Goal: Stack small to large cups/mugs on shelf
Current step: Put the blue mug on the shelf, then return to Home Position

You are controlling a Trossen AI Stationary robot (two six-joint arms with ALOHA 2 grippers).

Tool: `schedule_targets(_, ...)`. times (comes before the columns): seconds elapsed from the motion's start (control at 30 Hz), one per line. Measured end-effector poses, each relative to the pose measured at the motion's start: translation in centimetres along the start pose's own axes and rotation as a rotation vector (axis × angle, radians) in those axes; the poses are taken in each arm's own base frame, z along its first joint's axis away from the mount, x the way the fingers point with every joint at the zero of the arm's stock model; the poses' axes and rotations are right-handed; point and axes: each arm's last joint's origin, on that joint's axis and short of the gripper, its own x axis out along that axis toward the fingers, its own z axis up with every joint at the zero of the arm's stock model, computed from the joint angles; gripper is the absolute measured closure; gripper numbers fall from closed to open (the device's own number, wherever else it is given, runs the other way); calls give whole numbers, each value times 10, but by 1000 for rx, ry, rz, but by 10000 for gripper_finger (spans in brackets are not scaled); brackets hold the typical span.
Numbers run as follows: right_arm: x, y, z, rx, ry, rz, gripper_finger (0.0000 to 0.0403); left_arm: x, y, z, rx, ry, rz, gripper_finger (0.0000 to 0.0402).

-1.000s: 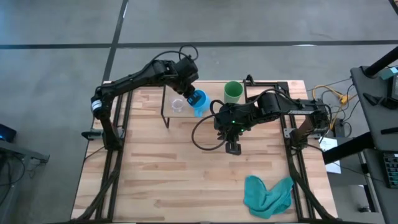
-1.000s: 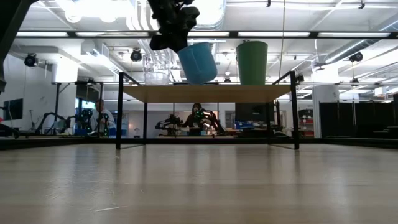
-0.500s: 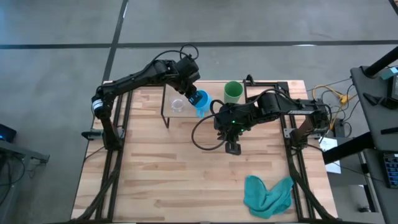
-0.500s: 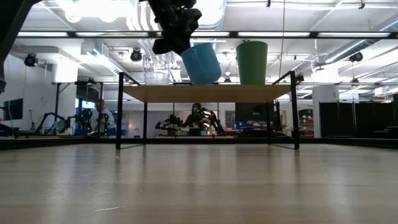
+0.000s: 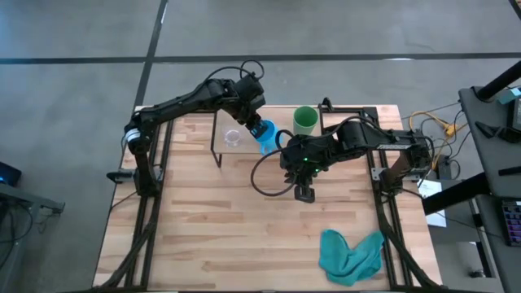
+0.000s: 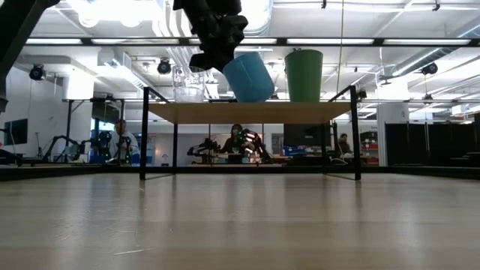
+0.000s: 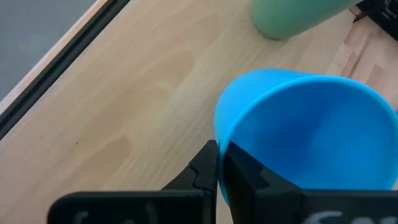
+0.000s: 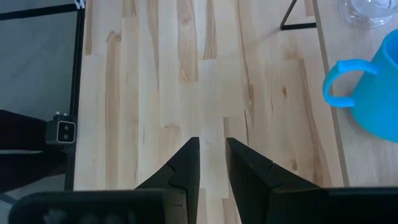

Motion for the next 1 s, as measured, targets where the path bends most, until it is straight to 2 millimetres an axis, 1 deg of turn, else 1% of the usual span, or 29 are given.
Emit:
schedule_targets(0.3,0,0,0,-4,0,0,330,-10,0,-1,24,-20,1,367)
schedule_targets(0.53,0,0,0,-4,-1,0,330,-11,0,0,40,-28,-1,363)
schedule_targets(0.63,0,0,0,-4,-2,0,330,-14,-1,2,51,-42,-4,363)
schedule_targets(0.87,0,0,0,-1,-3,0,330,-29,-4,8,56,-94,-17,362)
schedule_targets(1.0,0,0,0,-9,-3,1,330,-48,-9,13,62,-125,-68,362)
